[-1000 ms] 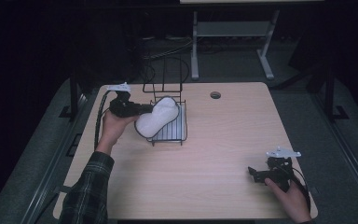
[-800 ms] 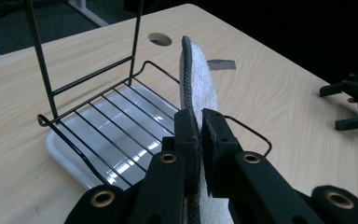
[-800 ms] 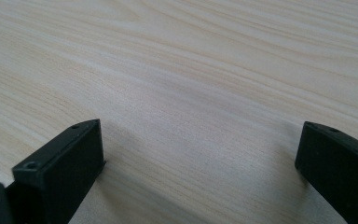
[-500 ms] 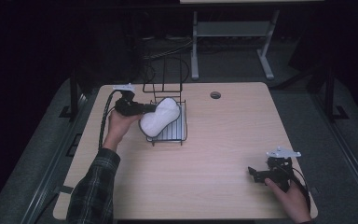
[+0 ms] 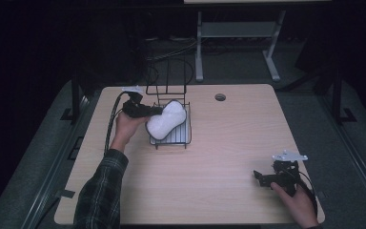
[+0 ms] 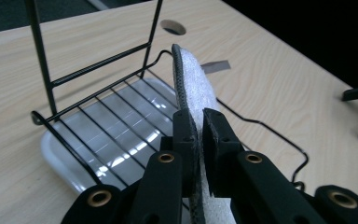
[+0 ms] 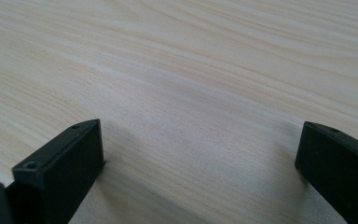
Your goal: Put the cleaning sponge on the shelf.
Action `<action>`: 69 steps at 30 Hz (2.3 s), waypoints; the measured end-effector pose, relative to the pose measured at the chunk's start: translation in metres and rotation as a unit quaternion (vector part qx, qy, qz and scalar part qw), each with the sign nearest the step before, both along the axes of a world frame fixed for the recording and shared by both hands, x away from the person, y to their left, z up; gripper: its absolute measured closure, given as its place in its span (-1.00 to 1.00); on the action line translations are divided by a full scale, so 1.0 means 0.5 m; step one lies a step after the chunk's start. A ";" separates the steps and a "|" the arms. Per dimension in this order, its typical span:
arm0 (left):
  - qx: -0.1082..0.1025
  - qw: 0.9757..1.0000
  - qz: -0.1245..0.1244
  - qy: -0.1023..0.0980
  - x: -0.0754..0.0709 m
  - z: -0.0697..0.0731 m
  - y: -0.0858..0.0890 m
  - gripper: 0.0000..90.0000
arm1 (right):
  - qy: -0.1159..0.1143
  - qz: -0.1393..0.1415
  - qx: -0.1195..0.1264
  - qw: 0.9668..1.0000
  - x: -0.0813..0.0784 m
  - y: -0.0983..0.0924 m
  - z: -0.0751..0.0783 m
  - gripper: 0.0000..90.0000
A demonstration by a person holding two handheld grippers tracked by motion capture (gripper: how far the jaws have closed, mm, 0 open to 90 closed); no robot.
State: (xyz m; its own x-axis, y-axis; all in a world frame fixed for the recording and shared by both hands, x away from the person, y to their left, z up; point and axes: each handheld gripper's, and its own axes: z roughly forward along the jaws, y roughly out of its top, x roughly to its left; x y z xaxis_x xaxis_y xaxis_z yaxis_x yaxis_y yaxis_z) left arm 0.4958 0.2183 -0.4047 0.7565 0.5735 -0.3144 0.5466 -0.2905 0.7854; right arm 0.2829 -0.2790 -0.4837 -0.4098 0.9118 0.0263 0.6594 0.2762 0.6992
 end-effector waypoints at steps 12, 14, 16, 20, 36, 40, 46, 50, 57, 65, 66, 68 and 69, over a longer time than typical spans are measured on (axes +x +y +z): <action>0.032 0.999 0.024 -0.005 0.000 0.000 0.003 0.46 | 0.000 0.000 0.000 1.000 0.000 0.000 0.000 -0.99; 0.033 0.999 0.022 -0.006 -0.003 0.004 0.005 0.46 | 0.000 0.000 0.000 1.000 0.000 0.000 0.000 -0.99; 0.035 0.999 0.016 -0.008 -0.008 0.008 0.004 0.51 | 0.000 0.000 0.000 1.000 0.000 0.000 0.000 -0.99; 0.032 0.999 0.003 -0.015 -0.024 0.014 0.001 0.78 | 0.000 0.000 0.000 1.000 0.000 0.000 0.000 -0.99; 0.068 0.997 -0.027 -0.007 -0.100 -0.042 -0.009 1.00 | 0.000 0.000 0.000 1.000 0.000 0.000 0.000 -0.99; 0.060 0.998 -0.031 -0.009 -0.109 -0.050 -0.014 1.00 | 0.000 0.000 0.000 1.000 0.000 0.000 0.000 -0.99; 0.059 0.997 -0.038 -0.010 -0.114 -0.050 -0.024 1.00 | 0.000 0.000 0.000 1.000 0.000 0.000 0.000 -0.99; 0.056 0.998 -0.032 -0.012 -0.116 -0.048 -0.023 0.99 | 0.000 0.000 0.000 1.000 0.000 0.000 0.000 -0.99; 0.051 0.998 -0.015 -0.020 -0.125 -0.031 -0.013 0.67 | 0.000 -0.001 0.000 1.000 0.000 0.000 0.000 -0.99; 0.072 0.997 0.007 -0.034 -0.144 -0.008 0.006 -0.05 | 0.000 0.000 0.000 1.000 0.000 0.000 0.000 -0.99; 0.075 0.996 0.017 -0.043 -0.150 -0.004 0.010 -0.13 | 0.000 0.000 0.000 1.000 0.000 0.000 0.000 -0.99; 0.075 0.996 0.023 -0.043 -0.153 -0.002 0.013 -0.32 | 0.000 0.000 -0.001 1.000 0.000 0.000 0.000 -0.99; 0.076 0.996 0.027 -0.045 -0.157 -0.001 0.015 -0.32 | 0.000 0.000 -0.001 1.000 0.000 0.000 0.000 -0.99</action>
